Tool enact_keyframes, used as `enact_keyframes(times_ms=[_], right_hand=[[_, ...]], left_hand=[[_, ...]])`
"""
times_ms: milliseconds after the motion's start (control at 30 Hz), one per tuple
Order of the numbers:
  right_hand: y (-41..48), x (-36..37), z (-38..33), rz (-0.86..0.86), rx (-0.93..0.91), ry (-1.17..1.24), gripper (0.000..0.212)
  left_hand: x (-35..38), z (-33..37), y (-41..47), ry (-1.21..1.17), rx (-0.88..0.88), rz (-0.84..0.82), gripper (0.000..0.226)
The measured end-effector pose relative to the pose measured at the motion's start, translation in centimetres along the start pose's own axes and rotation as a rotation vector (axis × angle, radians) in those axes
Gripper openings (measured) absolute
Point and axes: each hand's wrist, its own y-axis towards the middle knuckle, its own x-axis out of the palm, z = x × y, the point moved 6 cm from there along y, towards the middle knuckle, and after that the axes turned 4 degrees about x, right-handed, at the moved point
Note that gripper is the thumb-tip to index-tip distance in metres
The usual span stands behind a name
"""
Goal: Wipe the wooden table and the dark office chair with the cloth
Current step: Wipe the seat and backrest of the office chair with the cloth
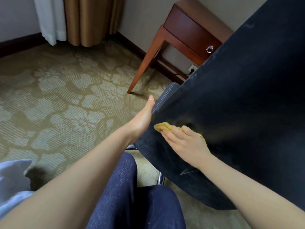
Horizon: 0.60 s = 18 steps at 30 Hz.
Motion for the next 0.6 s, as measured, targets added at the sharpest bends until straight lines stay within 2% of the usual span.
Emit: enact_keyframes(times_ms=[167,300,333,400,600], right_hand=[[-6.1,0.1,0.1,-0.154,-0.14,0.069,0.05],[-9.0,-1.6,2.8,-0.093,-0.189,-0.056,0.033],[-9.3,-2.4,3.7,-0.024,-0.147,-0.059,0.029],[-9.2,-4.5,6.3,0.118,-0.015,-0.082,0.04],[-3.7,-12.1,12.8,0.47,0.352,-0.275,0.025]], left_hand=[[1.7,1.0,-0.5,-0.004,0.029,-0.049,0.067],[2.7,1.5,-0.6,-0.015,0.061,-0.007,0.062],[2.9,1.6,-0.7,-0.011,0.073,-0.005,0.061],[3.2,1.9,-1.0,-0.006,0.088,-0.01,0.059],[3.4,2.5,-1.5,0.021,0.169,-0.003,0.054]])
